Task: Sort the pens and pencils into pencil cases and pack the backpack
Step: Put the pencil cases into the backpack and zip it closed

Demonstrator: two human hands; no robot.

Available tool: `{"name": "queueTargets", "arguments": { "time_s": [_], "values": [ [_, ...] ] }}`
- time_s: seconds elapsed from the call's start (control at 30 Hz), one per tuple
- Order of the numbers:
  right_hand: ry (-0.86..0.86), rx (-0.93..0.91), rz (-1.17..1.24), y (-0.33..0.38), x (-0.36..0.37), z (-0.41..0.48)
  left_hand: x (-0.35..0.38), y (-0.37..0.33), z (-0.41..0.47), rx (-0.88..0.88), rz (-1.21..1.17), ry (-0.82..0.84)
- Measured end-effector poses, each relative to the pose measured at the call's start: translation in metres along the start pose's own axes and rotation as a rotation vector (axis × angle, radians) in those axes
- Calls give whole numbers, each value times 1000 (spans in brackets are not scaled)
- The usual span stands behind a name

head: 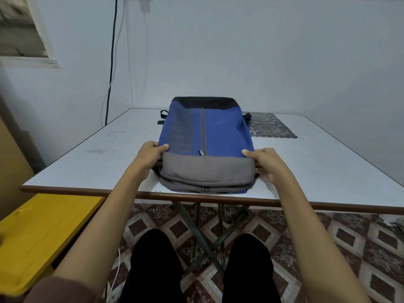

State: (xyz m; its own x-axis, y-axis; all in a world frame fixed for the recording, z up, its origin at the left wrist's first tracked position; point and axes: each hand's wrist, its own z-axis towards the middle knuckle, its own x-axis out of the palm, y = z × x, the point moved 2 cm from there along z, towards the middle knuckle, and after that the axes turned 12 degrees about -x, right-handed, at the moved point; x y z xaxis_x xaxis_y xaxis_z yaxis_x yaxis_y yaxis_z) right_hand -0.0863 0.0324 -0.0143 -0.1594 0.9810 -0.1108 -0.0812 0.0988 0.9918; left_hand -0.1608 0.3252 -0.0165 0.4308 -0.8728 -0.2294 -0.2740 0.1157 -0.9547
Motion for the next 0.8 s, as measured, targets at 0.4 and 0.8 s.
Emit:
{"name": "queueTargets", "arguments": {
  "time_s": [0.4, 0.8],
  "values": [
    [2, -220, -1177, 38, 27, 36, -1, 0, -1, -30, 33, 9],
    [-87, -92, 252, 44, 1, 32, -7, 5, -4, 30, -52, -113]
  ]
}}
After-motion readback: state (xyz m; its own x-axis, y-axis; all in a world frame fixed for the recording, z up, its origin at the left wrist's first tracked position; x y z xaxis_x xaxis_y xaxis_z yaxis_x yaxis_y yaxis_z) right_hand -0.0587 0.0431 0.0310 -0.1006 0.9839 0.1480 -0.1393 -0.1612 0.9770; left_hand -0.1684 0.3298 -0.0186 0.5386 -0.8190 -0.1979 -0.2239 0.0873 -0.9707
